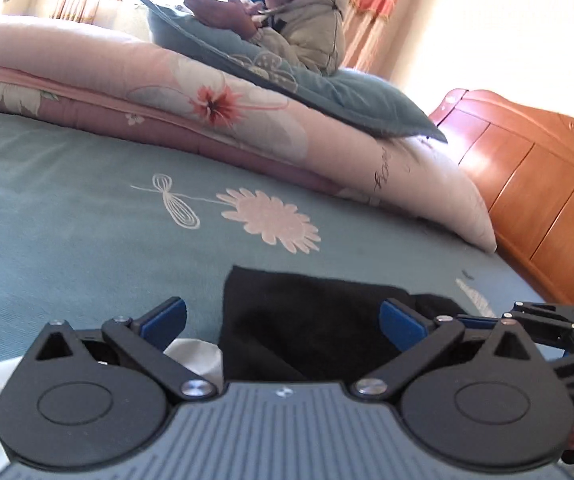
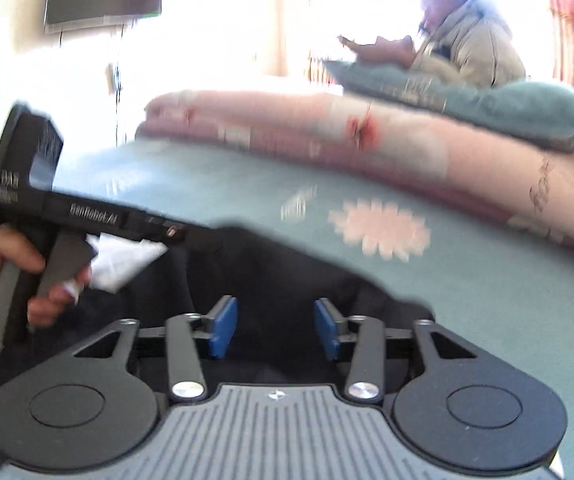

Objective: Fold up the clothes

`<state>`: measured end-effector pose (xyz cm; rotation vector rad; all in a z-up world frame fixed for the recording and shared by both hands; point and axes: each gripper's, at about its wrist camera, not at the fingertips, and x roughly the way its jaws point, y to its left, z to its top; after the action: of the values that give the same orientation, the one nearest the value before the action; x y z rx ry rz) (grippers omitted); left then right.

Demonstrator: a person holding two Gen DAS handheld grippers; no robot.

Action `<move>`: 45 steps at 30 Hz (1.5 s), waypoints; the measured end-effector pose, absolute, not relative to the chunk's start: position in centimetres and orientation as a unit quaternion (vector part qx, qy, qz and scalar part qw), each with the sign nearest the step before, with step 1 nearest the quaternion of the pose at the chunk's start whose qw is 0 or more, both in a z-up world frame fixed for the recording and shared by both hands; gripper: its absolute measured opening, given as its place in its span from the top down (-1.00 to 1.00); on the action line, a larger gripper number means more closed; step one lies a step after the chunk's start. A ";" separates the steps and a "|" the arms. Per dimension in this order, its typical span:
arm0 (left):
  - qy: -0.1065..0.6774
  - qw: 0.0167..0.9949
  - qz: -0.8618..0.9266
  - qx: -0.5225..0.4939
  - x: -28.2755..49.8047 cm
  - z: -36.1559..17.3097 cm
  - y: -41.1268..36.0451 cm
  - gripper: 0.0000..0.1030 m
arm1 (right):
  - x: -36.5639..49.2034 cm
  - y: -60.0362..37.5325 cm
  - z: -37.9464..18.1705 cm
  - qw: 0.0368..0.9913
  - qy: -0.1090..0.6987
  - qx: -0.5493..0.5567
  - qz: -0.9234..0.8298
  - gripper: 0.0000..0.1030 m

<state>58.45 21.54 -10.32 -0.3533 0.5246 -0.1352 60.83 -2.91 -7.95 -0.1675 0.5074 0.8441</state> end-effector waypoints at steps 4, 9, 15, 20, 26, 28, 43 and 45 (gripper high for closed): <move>0.267 0.949 -0.053 -0.159 58.1 -9.7 21.9 -0.99 | 62.4 1.5 -8.8 0.871 0.271 -0.141 0.385 0.50; 0.294 0.946 -0.044 -0.126 58.5 -9.7 21.3 -0.99 | 65.5 4.4 -11.7 0.869 0.302 -0.200 0.339 1.00; 0.285 0.952 -0.031 -0.112 57.4 -8.8 22.3 -0.99 | 64.2 3.5 -9.1 0.875 0.307 -0.143 0.347 0.77; 0.277 0.951 0.005 -0.136 56.9 -8.2 24.8 -0.99 | 61.7 5.7 -7.9 0.850 0.285 -0.137 0.422 0.69; 0.267 0.953 -0.011 -0.146 56.8 -7.9 25.1 -0.99 | 61.6 7.9 -12.1 0.830 0.315 -0.211 0.410 0.69; 0.266 0.953 -0.016 -0.147 56.8 -7.7 24.9 -0.99 | 60.9 6.9 -10.3 0.832 0.322 -0.194 0.408 0.61; 0.243 0.954 -0.102 -0.141 55.9 -6.2 16.9 -0.99 | 51.5 -7.6 -7.9 0.872 0.357 -0.003 0.334 -0.15; 0.258 0.950 -0.091 -0.148 55.2 -6.6 16.6 -0.99 | 52.5 -9.3 -9.3 0.860 0.379 0.120 0.320 -0.27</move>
<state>55.22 16.59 -6.61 -0.3000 0.5255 -0.1855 52.51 -9.30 -9.25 0.2520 0.7955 0.6709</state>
